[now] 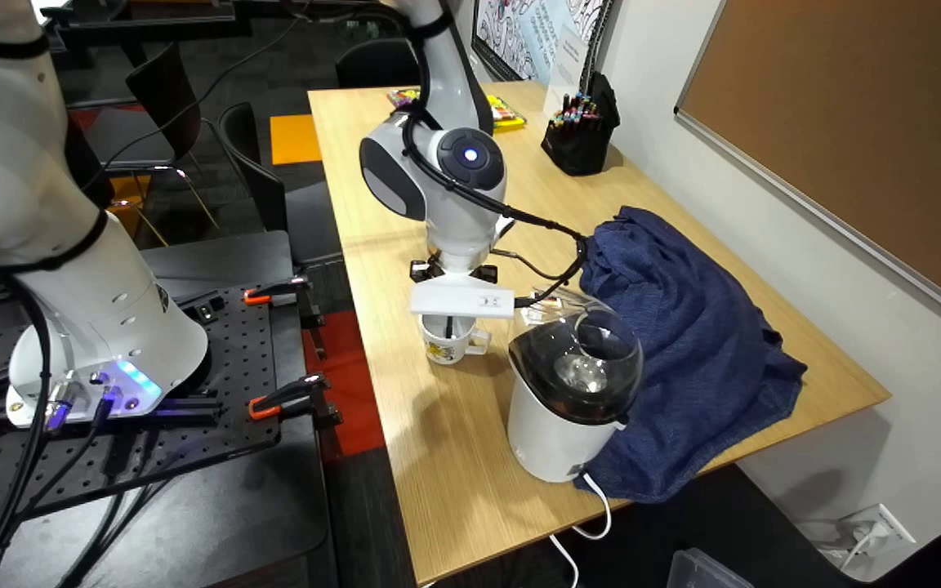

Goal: Pick up the pen from the cup and place it on the table

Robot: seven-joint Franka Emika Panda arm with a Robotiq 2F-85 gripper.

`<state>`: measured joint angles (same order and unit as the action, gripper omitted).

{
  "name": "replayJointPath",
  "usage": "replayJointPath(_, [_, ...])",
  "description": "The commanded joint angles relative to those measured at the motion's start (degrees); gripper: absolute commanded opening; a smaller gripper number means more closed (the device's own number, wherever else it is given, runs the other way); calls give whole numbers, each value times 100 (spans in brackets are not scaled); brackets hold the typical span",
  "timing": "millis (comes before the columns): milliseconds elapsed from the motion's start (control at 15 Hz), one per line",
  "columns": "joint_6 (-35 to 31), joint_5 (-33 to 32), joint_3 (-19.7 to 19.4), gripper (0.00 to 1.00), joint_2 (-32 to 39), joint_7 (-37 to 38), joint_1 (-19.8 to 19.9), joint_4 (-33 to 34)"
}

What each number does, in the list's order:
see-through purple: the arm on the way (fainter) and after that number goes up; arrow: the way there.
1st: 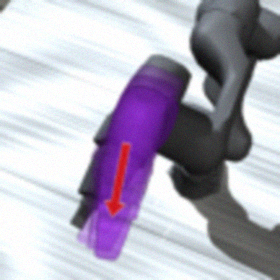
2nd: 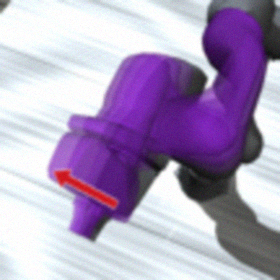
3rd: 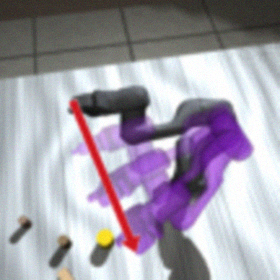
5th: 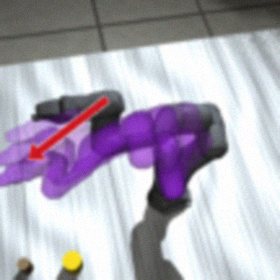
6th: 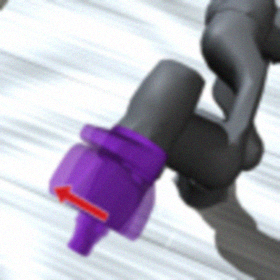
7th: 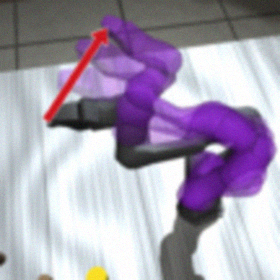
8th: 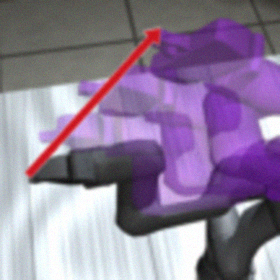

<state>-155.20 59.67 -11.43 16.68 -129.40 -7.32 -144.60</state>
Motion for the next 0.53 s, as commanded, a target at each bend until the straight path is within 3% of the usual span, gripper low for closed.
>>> replayJointPath(0, [381,282,146,7,457,-312,170,241])
replayJointPath(67, [363,284,147,1,425,-291,163,226])
replayJointPath(133, [347,284,145,0,395,-286,158,210])
replayJointPath(200, [312,272,136,4,332,-277,147,171])
replayJointPath(467, [156,237,103,4,44,-218,90,-30])
